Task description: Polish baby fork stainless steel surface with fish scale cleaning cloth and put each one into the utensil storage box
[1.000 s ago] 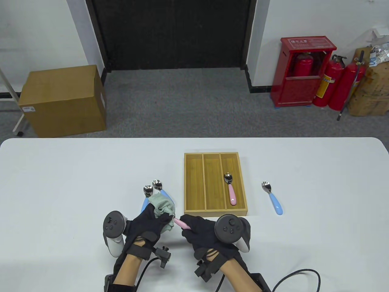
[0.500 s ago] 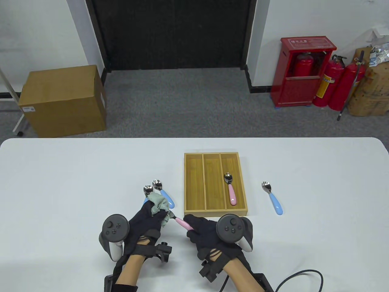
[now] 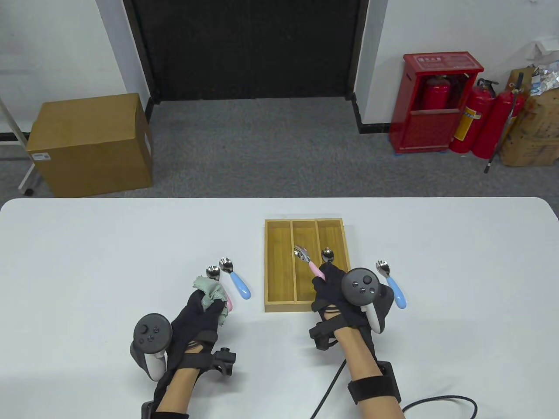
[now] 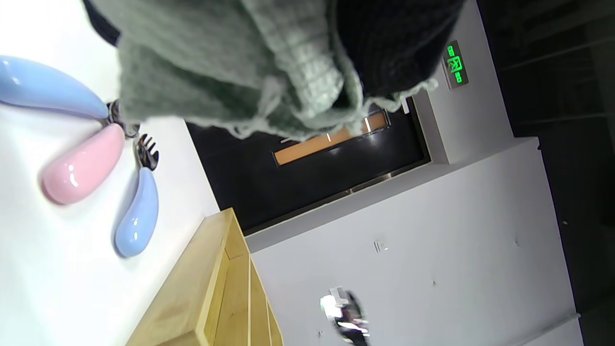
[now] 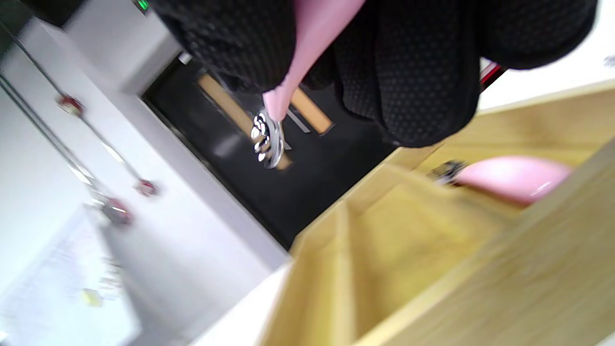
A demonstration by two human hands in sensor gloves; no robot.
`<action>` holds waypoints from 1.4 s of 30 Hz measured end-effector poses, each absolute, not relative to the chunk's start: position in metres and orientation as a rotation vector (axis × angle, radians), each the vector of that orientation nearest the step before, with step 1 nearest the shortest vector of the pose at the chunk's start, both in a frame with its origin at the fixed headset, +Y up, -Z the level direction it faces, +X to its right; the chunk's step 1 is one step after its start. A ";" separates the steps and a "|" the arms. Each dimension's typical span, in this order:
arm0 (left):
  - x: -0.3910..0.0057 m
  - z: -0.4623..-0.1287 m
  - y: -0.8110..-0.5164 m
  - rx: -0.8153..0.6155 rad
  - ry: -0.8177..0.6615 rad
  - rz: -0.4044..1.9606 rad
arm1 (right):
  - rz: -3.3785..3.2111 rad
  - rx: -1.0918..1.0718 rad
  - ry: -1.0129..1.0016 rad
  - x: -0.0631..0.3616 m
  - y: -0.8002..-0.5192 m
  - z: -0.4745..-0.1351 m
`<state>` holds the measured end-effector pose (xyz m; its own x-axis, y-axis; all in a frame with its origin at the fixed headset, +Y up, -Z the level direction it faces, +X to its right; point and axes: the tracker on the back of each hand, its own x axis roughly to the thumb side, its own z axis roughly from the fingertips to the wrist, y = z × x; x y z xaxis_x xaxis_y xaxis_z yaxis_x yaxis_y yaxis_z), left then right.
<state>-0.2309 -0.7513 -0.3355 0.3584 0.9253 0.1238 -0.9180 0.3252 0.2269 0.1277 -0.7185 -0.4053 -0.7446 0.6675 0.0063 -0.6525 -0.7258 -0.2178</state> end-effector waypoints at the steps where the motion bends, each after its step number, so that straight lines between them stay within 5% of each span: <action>1: -0.230 -0.336 -0.751 0.274 0.020 1.191 | 2.447 -0.137 -0.254 0.127 -0.722 -0.410; 10: -0.223 -0.335 -0.748 0.267 -0.034 1.129 | 2.567 -0.297 -0.102 0.108 -0.746 -0.436; 27: -0.219 -0.334 -0.748 0.272 -0.069 1.151 | 2.670 -0.208 -0.023 0.092 -0.749 -0.443; 35: -0.220 -0.334 -0.749 0.271 -0.067 1.177 | 2.659 -0.349 -0.080 0.168 -0.721 -0.438; 42: -0.219 -0.334 -0.749 0.278 -0.081 1.172 | 2.631 -0.644 -0.018 0.250 -0.747 -0.428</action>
